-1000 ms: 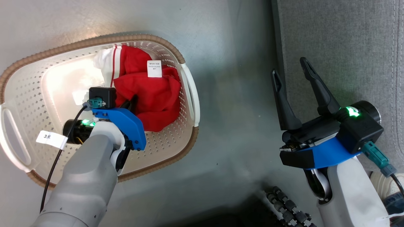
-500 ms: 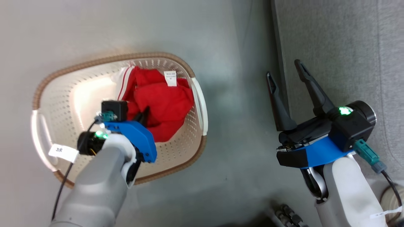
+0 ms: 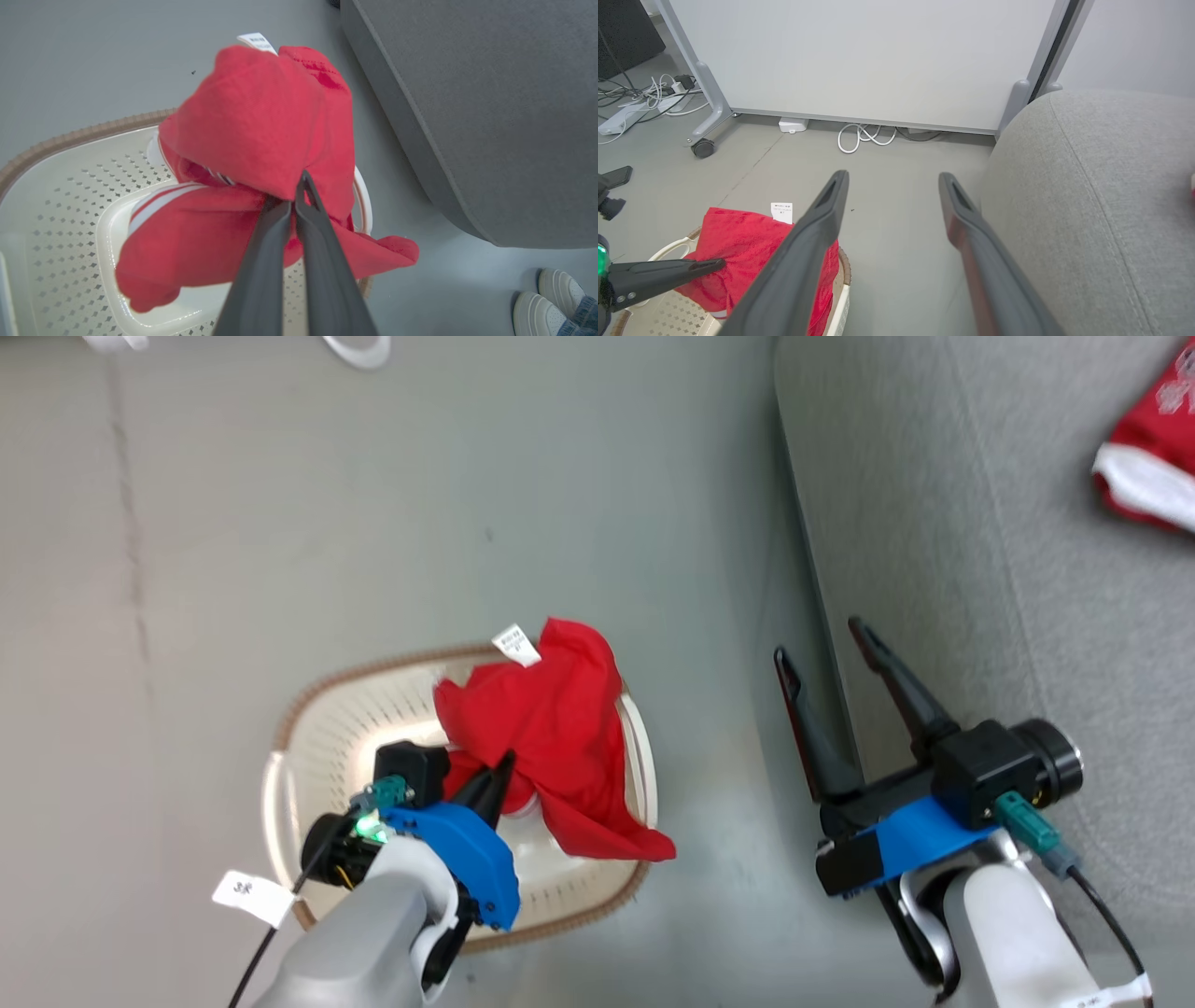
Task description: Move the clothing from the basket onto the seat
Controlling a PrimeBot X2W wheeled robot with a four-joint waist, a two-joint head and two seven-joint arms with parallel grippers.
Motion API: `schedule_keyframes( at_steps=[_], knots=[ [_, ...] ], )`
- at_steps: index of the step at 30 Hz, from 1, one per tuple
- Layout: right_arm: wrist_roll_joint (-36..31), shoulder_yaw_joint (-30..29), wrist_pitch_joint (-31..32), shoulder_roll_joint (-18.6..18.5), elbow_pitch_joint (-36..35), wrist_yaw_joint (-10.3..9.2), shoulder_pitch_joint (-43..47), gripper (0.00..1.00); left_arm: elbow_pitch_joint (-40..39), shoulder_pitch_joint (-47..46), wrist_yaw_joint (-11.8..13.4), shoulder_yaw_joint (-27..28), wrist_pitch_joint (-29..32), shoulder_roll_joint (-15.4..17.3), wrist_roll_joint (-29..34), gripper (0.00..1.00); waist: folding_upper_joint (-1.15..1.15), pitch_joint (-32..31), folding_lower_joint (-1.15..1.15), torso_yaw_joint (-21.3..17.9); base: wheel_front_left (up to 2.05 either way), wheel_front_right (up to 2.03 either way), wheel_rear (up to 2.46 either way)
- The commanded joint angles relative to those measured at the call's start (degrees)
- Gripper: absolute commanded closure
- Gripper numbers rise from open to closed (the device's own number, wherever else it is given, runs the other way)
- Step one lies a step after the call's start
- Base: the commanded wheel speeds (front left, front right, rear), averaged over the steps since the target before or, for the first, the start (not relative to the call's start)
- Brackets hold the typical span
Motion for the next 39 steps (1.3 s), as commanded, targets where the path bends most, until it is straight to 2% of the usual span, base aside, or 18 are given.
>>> schedule_keyframes(
  at_steps=[1, 11, 21, 31, 39],
  knots=[
    [-0.11, -0.10, 0.49, -0.04, 0.47, 0.02, 1.48, 0.00, -0.97, 1.37, -0.40, -1.00, -0.63, 0.27, -0.58, 1.00, 0.00, -8.88, 0.01, 3.19, 0.00, 0.00, 0.00],
    [1.11, 0.41, 2.61, -0.04, 1.27, 0.03, 6.42, 0.00, -6.31, 4.25, -0.40, -5.88, -1.37, 0.66, -2.03, 1.00, 0.00, -19.91, 0.01, 5.64, 0.00, 0.00, 0.00],
    [1.85, 1.01, 4.90, -0.03, 1.04, 0.03, 11.39, 0.00, -11.17, 0.88, -0.40, -9.55, -1.58, 0.00, -0.79, 1.00, 0.00, -28.48, 0.01, 8.28, 0.00, 0.00, 0.00],
    [2.61, 2.47, 6.63, -0.03, 0.42, 0.03, 13.47, 0.00, -15.13, -3.75, -0.40, -9.29, -1.57, -1.33, 0.52, 1.00, 0.00, -32.22, 0.01, 9.52, 0.00, 0.00, 0.00],
    [2.76, 3.17, 7.17, -0.03, 0.34, 0.02, 14.01, 0.00, -15.36, -4.38, -0.41, -8.76, -1.57, -1.69, 1.52, 1.00, 0.00, -33.26, 0.01, 9.31, 0.00, 0.00, 0.00]
  ],
)
